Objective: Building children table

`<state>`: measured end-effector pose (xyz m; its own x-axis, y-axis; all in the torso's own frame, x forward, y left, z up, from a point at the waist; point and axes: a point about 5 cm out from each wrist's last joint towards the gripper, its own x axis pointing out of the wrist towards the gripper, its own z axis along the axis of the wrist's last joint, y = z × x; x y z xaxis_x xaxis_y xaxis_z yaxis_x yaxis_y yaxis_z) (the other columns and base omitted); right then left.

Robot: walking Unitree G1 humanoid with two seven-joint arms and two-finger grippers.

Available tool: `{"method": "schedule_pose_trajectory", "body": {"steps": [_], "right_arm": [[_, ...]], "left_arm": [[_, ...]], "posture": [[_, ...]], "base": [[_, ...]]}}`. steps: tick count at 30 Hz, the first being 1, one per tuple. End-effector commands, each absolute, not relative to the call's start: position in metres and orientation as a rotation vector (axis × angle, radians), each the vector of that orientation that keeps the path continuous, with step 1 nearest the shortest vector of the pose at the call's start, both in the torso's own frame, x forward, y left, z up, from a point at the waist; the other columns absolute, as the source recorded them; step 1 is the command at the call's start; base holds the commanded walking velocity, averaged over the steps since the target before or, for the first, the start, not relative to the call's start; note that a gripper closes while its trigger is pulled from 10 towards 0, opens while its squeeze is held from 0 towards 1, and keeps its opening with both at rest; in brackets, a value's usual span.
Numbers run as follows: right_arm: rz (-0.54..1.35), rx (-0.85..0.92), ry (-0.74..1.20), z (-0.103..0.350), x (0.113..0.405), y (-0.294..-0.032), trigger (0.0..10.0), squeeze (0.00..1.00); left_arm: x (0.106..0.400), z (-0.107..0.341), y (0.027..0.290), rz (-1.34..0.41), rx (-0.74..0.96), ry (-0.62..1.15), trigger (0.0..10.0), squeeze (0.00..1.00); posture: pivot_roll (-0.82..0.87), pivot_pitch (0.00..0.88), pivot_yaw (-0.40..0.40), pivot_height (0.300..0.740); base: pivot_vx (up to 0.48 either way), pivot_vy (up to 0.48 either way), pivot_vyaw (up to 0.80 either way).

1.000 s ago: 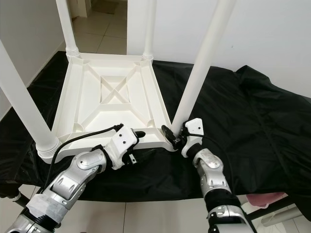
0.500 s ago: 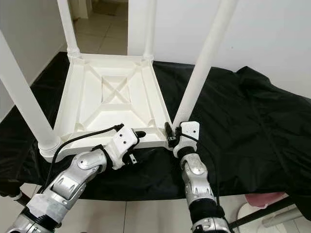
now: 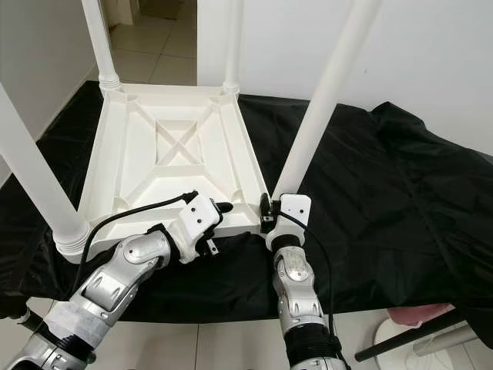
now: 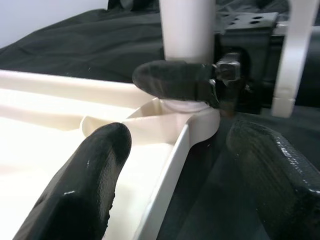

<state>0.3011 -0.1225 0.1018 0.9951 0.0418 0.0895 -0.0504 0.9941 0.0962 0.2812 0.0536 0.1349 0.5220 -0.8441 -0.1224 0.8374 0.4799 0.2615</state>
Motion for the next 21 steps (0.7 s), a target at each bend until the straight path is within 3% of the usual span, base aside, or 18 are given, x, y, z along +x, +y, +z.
{"method": "schedule_pose_trajectory", "body": {"steps": [1,7,16,17,18,21], "right_arm": [[0.049,0.098,-0.070,0.099,0.300,-0.124,10.0,1.00],[0.050,0.086,-0.097,0.104,0.302,-0.137,10.0,1.00],[0.212,0.038,-0.106,0.108,0.305,-0.161,10.0,1.00],[0.245,0.028,-0.108,0.110,0.306,-0.163,10.0,0.16],[0.278,0.015,-0.113,0.112,0.308,-0.165,10.0,0.00],[0.388,0.000,-0.127,0.119,0.312,-0.167,10.0,0.00]], "left_arm": [[0.280,0.135,0.053,-1.067,0.322,-0.027,10.0,0.00],[0.279,0.134,0.053,-1.062,0.320,-0.026,10.0,0.00],[0.276,0.132,0.053,-1.061,0.309,-0.021,10.0,0.00],[0.276,0.132,0.053,-1.061,0.309,-0.020,10.0,0.00],[0.276,0.133,0.053,-1.061,0.309,-0.019,10.0,0.00],[0.276,0.134,0.053,-1.060,0.306,-0.019,10.0,0.00]], "posture": [[0.00,0.000,-0.096,0.740],[-0.01,0.000,-0.098,0.740],[0.00,0.000,-0.105,0.740],[0.00,0.000,-0.105,0.740],[0.00,0.000,-0.105,0.740],[0.01,0.000,-0.101,0.740]], "base": [[0.000,0.000,0.00],[0.000,0.000,0.00],[0.000,0.000,0.00],[0.000,0.000,0.00],[0.000,0.000,0.00],[0.000,0.000,0.00]]}}
